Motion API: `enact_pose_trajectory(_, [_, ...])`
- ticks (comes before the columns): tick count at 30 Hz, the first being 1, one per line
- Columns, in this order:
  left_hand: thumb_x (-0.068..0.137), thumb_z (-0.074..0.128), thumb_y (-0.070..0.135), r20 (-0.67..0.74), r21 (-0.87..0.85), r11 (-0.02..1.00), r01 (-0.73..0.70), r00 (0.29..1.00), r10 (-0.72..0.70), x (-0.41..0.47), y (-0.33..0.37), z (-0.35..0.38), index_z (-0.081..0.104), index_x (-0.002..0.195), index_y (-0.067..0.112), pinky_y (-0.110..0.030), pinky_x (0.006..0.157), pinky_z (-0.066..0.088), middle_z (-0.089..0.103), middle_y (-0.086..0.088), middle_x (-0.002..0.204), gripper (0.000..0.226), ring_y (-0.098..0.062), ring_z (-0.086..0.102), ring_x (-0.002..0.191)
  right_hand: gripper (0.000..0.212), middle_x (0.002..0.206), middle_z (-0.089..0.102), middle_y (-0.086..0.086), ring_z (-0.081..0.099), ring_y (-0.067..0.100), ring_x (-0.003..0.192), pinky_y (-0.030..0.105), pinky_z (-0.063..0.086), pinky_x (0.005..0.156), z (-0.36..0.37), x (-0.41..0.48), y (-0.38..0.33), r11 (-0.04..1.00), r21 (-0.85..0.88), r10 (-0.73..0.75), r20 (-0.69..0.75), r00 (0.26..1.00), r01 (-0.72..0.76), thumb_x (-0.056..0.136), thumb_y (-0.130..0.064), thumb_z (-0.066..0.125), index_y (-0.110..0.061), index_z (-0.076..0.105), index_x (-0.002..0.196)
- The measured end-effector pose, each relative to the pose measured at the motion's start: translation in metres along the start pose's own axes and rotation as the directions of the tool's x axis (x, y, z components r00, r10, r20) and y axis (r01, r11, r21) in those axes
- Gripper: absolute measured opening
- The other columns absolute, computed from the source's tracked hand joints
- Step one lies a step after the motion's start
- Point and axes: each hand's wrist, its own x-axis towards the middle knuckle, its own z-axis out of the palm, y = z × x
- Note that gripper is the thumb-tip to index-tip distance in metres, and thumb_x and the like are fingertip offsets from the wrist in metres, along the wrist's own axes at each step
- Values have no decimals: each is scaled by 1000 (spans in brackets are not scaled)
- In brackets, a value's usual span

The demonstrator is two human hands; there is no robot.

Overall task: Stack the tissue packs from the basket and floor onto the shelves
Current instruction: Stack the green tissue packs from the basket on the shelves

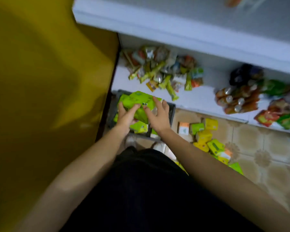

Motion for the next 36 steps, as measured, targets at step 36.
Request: enact_pose_trajectory(36, [99, 35, 22, 414, 115, 394, -912, 404, 816, -105, 395, 151, 33, 139, 15, -32, 95, 37, 47, -7, 135, 41, -23, 46, 119, 63, 140, 36, 11, 38, 19, 128, 7, 22, 96, -262, 40, -292, 697, -389, -712, -471, 520, 602, 77, -16, 67, -14, 43, 135])
